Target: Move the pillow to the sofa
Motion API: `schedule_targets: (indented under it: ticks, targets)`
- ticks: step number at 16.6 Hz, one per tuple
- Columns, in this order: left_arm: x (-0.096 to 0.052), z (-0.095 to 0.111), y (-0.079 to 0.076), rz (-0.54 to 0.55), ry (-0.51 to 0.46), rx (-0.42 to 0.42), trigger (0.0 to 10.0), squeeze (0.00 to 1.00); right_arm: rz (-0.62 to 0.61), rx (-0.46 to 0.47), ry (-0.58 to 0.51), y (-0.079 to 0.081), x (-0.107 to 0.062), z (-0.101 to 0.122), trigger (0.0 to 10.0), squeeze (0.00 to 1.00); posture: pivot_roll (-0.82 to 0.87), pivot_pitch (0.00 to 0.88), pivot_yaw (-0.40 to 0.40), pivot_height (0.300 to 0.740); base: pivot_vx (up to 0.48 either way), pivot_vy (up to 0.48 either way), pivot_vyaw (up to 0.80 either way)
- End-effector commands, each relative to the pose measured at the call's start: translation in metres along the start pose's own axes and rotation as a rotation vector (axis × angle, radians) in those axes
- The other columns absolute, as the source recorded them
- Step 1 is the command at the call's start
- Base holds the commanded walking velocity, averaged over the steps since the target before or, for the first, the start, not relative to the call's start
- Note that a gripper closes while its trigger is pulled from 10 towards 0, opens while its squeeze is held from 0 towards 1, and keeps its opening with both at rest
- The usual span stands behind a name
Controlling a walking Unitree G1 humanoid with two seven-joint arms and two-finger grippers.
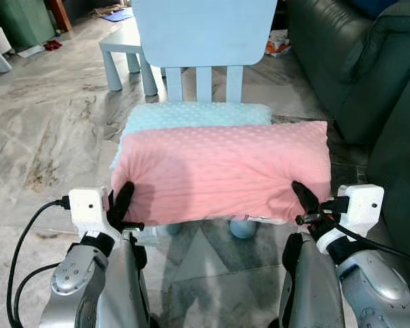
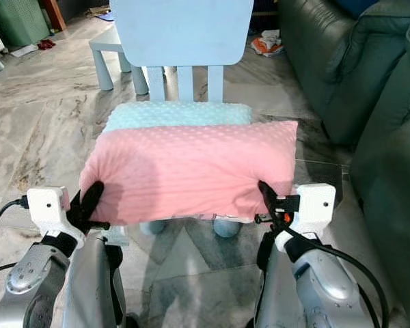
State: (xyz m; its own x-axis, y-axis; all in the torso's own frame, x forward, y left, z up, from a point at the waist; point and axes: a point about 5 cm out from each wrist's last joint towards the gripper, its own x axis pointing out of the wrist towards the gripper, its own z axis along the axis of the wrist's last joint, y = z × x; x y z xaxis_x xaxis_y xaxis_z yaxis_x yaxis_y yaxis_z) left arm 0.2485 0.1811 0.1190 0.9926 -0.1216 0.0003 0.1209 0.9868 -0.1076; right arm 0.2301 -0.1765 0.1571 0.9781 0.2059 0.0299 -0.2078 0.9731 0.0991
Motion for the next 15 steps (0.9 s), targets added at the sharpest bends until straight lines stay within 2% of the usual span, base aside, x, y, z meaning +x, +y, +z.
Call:
schedule_targets:
  ticks: [1,13,15]
  targets:
    - [-0.0006,0.0004,0.0088,0.041,0.005,0.024,10.0,0.00,-0.024,-0.020,-0.047,-0.0023,0.0005,0.0110,10.0,0.00,-0.15,0.000,0.064,0.409,0.000,0.000,0.00]
    - [0.0092,0.0010,0.0062,0.017,0.001,0.035,10.0,0.00,-0.025,-0.019,-0.051,-0.0007,0.0033,0.0108,10.0,0.00,-0.15,0.000,0.075,0.569,0.000,0.000,0.00]
    - [0.0092,0.0010,0.0062,0.017,0.001,0.035,10.0,0.00,-0.025,-0.019,-0.051,-0.0007,0.0033,0.0108,10.0,0.00,-0.15,0.000,0.075,0.569,0.000,0.000,0.00]
